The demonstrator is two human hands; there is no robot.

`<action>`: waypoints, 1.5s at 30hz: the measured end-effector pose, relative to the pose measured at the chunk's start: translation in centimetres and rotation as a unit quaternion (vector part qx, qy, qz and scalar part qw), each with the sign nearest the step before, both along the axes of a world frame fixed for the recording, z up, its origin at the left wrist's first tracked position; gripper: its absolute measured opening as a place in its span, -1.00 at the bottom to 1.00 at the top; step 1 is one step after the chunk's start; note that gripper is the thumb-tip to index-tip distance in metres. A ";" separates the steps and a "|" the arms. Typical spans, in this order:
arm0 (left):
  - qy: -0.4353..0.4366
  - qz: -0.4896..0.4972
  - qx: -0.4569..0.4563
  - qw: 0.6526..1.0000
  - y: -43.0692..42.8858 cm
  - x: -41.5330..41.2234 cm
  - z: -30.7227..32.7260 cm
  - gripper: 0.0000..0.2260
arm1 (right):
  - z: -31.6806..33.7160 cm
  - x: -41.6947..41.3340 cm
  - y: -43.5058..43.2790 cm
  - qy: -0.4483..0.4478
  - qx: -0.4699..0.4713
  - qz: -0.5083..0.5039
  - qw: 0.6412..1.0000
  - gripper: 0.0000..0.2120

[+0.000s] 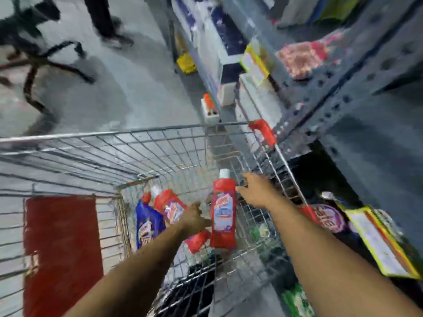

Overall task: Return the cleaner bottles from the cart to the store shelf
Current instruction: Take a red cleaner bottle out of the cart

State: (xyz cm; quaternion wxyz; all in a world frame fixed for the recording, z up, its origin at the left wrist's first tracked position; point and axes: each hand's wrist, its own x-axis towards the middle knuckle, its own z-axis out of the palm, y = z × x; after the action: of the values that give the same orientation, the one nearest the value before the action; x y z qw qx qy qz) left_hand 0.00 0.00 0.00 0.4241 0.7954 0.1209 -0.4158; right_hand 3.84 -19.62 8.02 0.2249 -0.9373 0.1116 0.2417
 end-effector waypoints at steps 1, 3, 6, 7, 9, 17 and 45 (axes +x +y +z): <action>0.006 -0.008 -0.008 1.000 -0.8 0.3 -0.8 -0.22 | -1.1 1.0 0.2 0.003 0.014 -0.001 1.000 -0.74; 0.008 -0.028 0.007 1.000 -2.1 0.8 -2.6 -0.17 | -4.2 3.2 0.7 0.028 0.020 0.007 0.999 -0.73; -0.001 -0.081 0.043 0.996 -3.4 0.3 -4.4 -0.35 | -7.0 4.9 1.6 0.080 0.024 -0.036 0.996 -0.54; -0.001 -0.089 0.055 0.995 -3.4 0.1 -5.1 -0.41 | -8.2 5.4 1.9 0.086 0.020 -0.043 0.995 -0.51; 0.016 -0.073 0.077 0.994 -3.7 -0.5 -5.9 -0.49 | -9.8 6.0 2.3 0.111 0.022 -0.038 0.993 -0.51; 0.107 0.032 0.029 0.993 -3.8 -1.4 -7.9 -0.37 | -11.8 6.1 2.2 0.153 0.140 -0.109 0.972 -0.71; -0.296 -0.073 -0.270 0.913 -1.1 -12.4 24.7 -0.45 | 25.5 -15.6 -1.5 -0.365 0.336 -0.081 0.865 -0.51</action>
State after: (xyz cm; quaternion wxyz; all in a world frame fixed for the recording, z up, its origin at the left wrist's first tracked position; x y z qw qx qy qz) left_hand -12.38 -1.06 24.73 0.6073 0.7440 -0.1854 -0.2082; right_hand -11.71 -21.16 33.55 0.5698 -0.8138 0.0091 -0.1136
